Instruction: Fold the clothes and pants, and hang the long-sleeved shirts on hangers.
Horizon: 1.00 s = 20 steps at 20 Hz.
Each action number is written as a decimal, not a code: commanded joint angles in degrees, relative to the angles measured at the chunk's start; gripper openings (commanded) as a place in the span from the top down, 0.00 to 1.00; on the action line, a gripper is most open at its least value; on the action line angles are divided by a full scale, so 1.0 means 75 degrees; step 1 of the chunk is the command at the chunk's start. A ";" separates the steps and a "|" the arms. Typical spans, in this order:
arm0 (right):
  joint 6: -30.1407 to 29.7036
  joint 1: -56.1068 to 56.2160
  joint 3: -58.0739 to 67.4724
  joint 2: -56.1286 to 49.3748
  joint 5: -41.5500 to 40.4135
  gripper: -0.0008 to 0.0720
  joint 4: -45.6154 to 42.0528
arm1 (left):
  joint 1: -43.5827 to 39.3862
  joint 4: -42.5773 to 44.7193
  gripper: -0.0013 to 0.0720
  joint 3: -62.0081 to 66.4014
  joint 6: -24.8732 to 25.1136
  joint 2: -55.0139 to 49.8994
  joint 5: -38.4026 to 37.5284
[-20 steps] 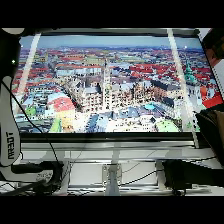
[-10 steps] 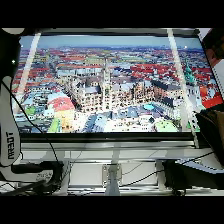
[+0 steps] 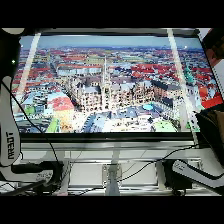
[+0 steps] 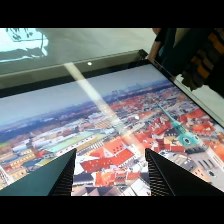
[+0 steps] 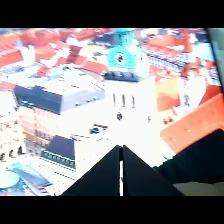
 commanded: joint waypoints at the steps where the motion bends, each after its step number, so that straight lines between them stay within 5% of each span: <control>1: -0.0070 0.0504 0.0114 0.0105 0.0050 0.94 -0.1026 | 0.0000 0.0000 0.34 0.0003 0.0000 0.0003 0.0000; 20: -0.0052 0.0507 0.0114 0.0105 -0.0017 0.94 -0.0583 | 0.0000 0.0003 0.34 0.0003 0.0000 0.0003 0.0000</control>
